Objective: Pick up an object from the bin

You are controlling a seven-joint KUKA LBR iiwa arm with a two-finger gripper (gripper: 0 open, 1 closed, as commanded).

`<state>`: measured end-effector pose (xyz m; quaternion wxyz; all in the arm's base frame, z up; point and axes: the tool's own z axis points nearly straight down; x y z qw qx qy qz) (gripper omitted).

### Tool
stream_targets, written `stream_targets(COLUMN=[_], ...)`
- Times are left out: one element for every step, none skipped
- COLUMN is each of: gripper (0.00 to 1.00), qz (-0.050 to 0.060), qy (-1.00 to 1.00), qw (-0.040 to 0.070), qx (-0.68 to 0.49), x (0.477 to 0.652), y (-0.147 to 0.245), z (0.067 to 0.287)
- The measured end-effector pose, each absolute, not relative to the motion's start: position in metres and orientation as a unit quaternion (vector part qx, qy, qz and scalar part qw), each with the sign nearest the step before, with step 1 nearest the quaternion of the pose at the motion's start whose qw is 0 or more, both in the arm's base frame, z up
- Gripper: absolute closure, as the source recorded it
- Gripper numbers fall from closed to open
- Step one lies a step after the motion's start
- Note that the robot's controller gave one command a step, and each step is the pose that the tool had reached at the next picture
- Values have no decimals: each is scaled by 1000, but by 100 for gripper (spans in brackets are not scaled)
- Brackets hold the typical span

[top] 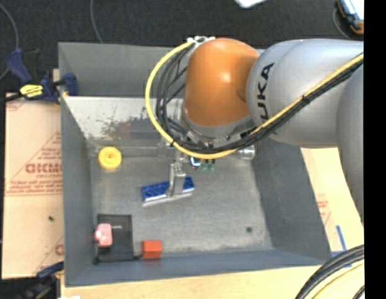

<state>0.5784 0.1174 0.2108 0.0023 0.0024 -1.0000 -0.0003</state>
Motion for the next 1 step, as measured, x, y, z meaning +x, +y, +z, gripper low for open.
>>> stream_targets(gripper=[0], qz=[-1], qy=[-1000], qw=[-1], qx=[1], x=[579], y=[117], z=[215])
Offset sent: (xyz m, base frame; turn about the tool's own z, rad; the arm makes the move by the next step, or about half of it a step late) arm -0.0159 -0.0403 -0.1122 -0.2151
